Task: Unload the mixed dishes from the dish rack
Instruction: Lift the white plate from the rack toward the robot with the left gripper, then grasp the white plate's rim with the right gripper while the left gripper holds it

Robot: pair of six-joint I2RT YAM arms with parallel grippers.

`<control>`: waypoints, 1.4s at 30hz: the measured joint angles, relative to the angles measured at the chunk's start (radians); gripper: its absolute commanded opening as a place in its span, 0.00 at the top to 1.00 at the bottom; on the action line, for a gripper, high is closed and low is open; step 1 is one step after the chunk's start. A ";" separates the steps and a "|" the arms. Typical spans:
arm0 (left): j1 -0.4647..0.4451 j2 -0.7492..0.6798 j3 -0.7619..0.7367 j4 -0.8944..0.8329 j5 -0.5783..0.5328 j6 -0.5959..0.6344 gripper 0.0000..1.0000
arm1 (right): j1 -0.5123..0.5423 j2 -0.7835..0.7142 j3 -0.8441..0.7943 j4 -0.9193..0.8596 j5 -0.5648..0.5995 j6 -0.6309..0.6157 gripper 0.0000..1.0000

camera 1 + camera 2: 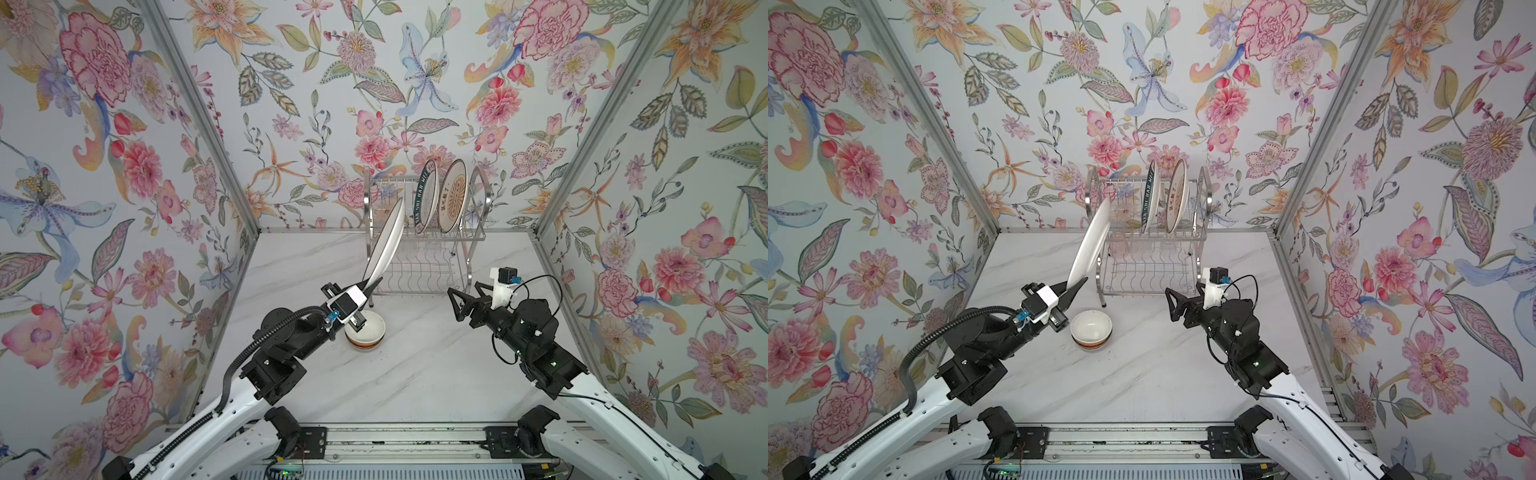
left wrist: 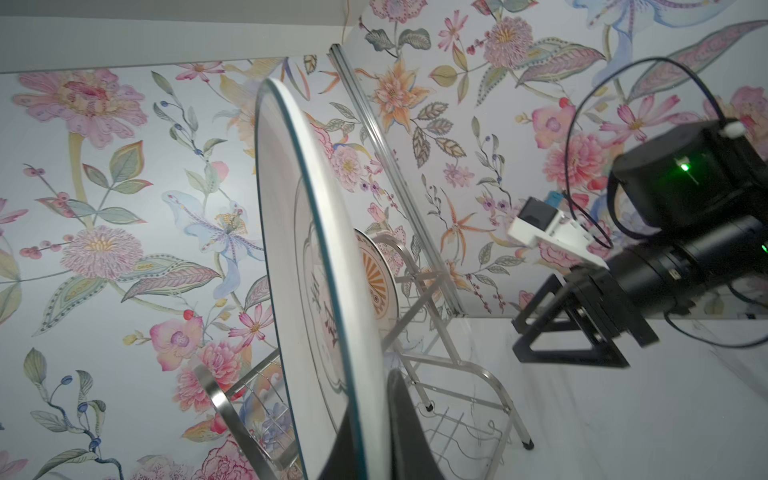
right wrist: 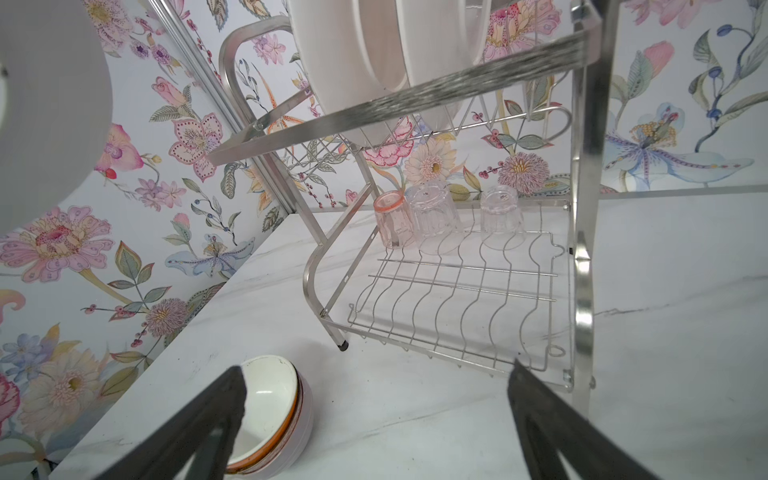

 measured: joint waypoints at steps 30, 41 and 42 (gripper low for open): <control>-0.193 0.280 -0.223 -0.113 -0.288 0.756 1.00 | -0.444 0.077 0.111 -0.298 -0.701 0.353 0.05; -0.208 0.413 -0.197 0.004 -0.261 0.851 1.00 | -0.313 0.281 0.142 -0.340 -0.711 0.286 0.19; -0.208 0.423 -0.196 0.011 -0.259 0.858 1.00 | -0.306 0.295 0.148 -0.341 -0.711 0.281 0.22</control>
